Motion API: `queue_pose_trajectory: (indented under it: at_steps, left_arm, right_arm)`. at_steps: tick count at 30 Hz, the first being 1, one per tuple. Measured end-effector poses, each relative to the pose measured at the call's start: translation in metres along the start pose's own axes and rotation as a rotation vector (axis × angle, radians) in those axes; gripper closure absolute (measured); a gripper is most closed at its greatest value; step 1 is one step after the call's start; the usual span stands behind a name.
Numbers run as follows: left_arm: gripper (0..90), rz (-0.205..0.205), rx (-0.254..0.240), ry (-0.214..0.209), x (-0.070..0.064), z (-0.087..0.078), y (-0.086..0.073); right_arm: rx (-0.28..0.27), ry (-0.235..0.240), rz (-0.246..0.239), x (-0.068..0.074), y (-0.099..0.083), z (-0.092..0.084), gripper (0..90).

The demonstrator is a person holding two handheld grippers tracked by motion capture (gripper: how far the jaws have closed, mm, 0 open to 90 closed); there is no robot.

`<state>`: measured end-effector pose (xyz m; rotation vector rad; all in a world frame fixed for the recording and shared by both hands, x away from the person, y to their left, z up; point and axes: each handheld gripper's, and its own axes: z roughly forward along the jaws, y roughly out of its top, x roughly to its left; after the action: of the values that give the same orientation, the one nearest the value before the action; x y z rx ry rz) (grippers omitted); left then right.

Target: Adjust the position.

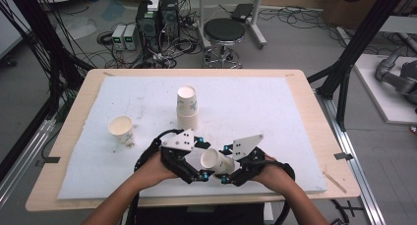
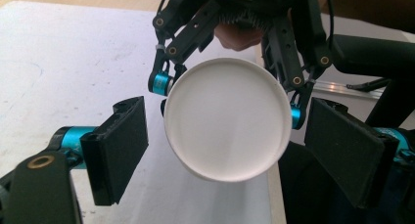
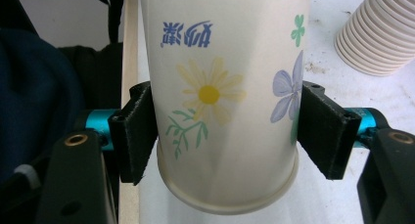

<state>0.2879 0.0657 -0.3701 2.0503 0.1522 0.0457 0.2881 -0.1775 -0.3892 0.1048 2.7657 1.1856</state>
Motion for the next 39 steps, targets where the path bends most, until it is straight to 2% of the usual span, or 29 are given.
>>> queue_pose_trajectory:
  at_steps: [3,6,12,25,33,34,39]
  left_arm:
    - [16.3,-0.003,-0.001,0.002,0.0,0.0,0.0]
    - [16.7,0.005,0.018,0.002,0.0,0.0,0.0]
    - [17.0,0.008,0.034,-0.003,0.0,0.001,-0.001]
    - [21.5,0.007,0.075,-0.004,0.002,0.004,-0.003]
    - [31.2,0.019,0.105,-0.021,0.003,0.007,-0.004]
    - [33.7,0.021,0.104,-0.023,0.003,0.007,-0.004]
    - [33.4,0.021,0.12,-0.021,0.004,0.008,-0.005]
  right_arm:
    - [0.035,0.006,-0.014,0.0,0.006,0.0,29.7]
    - [0.065,0.001,-0.031,0.0,0.011,0.001,29.7]
    - [0.113,0.01,-0.041,0.0,0.017,0.001,29.7]
    - [0.116,0.021,-0.048,-0.001,0.018,0.002,31.7]
    - [0.144,0.031,-0.05,-0.001,0.02,0.004,31.1]
    - [0.145,0.032,-0.05,-0.001,0.02,0.004,30.9]
    - [0.139,0.024,-0.048,-0.001,0.019,0.005,26.7]
